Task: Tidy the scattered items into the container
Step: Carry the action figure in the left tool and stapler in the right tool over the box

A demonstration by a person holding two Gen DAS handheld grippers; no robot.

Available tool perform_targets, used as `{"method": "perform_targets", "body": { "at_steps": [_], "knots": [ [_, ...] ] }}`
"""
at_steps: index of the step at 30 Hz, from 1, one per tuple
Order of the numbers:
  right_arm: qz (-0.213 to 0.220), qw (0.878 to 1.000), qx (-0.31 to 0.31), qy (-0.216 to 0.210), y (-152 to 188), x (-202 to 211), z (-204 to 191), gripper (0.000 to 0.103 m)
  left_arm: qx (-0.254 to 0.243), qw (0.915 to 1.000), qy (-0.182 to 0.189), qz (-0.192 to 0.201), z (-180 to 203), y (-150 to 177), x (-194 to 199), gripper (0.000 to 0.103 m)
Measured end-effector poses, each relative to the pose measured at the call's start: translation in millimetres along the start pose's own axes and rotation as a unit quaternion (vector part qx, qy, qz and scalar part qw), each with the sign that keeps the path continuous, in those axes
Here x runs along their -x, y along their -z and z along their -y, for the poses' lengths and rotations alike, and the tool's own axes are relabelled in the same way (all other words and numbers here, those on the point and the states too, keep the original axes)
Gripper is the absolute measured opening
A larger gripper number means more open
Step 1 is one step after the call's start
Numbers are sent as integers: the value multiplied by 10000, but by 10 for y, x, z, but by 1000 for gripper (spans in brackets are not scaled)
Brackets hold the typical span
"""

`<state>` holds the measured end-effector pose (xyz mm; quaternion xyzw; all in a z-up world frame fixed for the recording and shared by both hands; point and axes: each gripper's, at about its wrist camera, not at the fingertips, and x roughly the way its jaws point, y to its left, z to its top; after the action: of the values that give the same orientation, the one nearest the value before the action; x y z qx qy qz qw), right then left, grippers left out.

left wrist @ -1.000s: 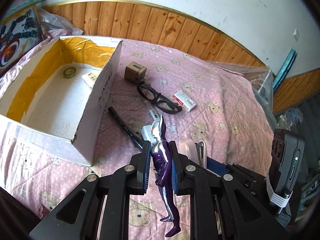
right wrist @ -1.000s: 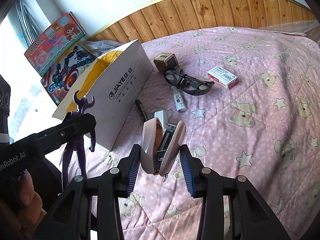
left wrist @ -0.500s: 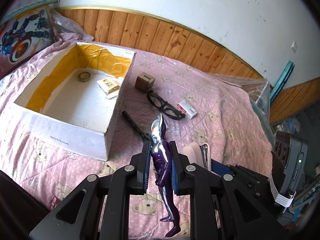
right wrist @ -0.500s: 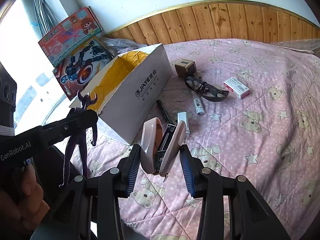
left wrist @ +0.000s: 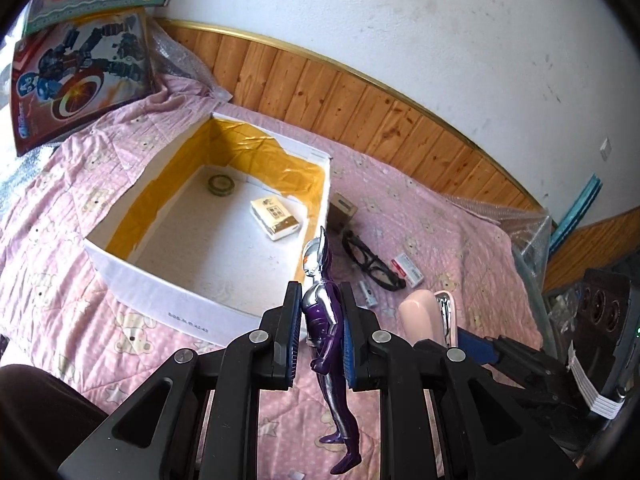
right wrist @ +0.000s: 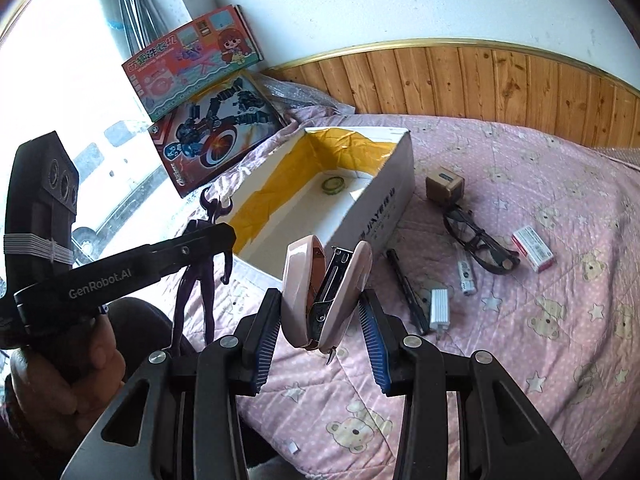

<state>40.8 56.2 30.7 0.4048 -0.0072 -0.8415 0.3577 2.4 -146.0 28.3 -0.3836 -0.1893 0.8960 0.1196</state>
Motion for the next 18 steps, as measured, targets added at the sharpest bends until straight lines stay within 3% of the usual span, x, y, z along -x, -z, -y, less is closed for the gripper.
{"method": "perform_targets", "body": {
  "at_steps": [9, 18],
  "knots": [
    [-161, 9994, 159, -262, -507, -379, -195, 41, 266, 9996, 54, 28, -358, -493, -119, 18],
    [-469, 9980, 367, -232, -905, -802, -213, 42, 467, 9983, -97, -327, -589, -756, -528, 18]
  ]
}}
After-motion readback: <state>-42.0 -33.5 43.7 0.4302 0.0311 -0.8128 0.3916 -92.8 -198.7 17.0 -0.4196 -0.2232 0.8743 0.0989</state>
